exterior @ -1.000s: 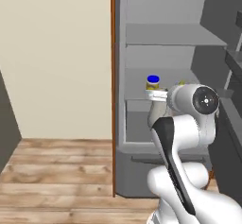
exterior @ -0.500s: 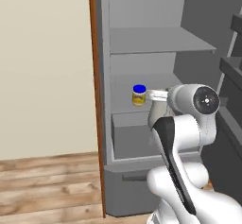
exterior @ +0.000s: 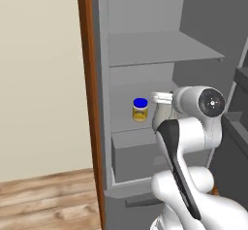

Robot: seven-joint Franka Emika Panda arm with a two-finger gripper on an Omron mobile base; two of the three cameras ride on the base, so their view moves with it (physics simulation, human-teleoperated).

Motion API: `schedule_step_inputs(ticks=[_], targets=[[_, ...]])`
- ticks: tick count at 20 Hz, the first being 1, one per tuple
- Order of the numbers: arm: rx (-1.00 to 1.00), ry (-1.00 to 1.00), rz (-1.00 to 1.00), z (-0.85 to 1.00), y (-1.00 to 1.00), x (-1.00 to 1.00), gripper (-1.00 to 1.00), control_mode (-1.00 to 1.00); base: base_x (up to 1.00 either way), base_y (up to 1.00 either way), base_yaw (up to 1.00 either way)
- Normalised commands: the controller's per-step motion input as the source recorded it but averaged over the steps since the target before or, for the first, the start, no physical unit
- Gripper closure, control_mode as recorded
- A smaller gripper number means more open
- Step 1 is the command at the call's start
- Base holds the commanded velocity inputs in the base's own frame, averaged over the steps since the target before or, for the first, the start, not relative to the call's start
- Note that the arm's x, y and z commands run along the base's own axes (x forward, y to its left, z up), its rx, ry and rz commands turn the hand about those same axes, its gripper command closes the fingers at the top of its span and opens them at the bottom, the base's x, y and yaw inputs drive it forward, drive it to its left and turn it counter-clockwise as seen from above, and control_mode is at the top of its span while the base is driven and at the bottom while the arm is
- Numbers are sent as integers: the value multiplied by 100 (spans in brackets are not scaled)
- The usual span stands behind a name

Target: Move the mayonnaise and corn from the top shelf to the second highest shelf to make space. Then, place the pitcher from the counter on the cleared top shelf.

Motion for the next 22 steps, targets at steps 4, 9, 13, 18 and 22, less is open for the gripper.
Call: schedule_step_inputs(ticks=[4,9,13,18,22], targets=[[0,0,0,0,0,0,100,100,47,0,-17],[0,0,0,0,0,0,100,100,42,1,-12],[0,0,0,0,0,0,100,100,32,1,-6],[0,0,0,0,0,4,100,-100,14,0,-1],[0,-2,0,0,0,0,100,-100,0,0,0]])
